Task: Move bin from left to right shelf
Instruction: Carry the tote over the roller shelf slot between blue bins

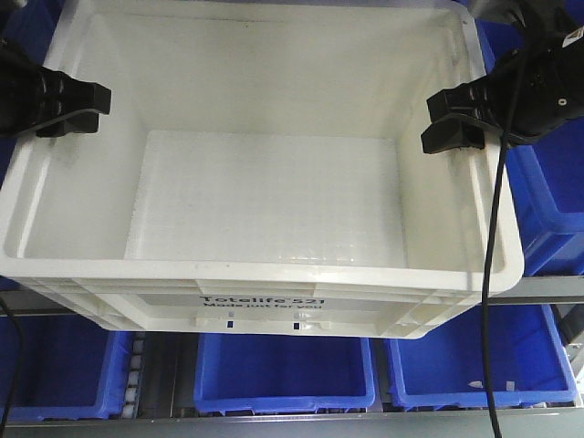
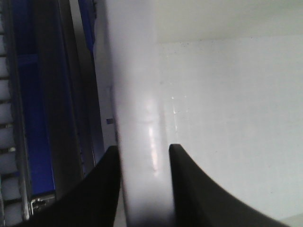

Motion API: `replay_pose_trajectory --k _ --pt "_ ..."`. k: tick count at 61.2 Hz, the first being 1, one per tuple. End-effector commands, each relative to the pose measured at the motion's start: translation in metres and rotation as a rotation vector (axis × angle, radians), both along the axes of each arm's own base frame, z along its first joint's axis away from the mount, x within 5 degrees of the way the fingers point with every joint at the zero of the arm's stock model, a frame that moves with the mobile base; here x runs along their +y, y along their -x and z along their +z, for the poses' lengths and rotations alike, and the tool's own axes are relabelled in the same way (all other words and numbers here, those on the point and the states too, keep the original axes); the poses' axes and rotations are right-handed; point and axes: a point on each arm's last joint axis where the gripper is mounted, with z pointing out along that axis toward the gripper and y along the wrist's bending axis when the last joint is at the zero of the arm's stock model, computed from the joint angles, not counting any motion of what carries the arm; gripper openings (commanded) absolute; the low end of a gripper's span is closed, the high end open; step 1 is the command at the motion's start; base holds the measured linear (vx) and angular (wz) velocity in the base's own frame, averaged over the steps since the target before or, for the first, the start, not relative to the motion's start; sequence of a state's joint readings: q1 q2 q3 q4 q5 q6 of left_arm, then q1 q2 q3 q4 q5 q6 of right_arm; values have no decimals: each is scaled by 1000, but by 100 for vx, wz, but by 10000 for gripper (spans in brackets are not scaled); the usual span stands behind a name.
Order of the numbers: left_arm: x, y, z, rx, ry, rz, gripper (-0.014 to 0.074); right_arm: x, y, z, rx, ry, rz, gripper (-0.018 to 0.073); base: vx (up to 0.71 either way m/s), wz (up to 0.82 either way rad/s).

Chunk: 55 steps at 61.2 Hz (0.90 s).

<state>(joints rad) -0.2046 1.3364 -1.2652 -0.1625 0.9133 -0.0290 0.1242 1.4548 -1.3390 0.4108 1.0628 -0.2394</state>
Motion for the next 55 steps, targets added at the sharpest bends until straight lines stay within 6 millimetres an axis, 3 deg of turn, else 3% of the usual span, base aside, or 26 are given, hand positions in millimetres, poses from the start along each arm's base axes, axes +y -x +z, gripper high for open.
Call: replay_pose_trajectory --k 1,55 --pt "2 3 31 -188 14 -12 -8 -4 6 29 -158 -5 8 -4 15 -14" --pt "2 3 31 -188 14 -12 -8 -4 6 29 -158 -4 9 -4 8 0"
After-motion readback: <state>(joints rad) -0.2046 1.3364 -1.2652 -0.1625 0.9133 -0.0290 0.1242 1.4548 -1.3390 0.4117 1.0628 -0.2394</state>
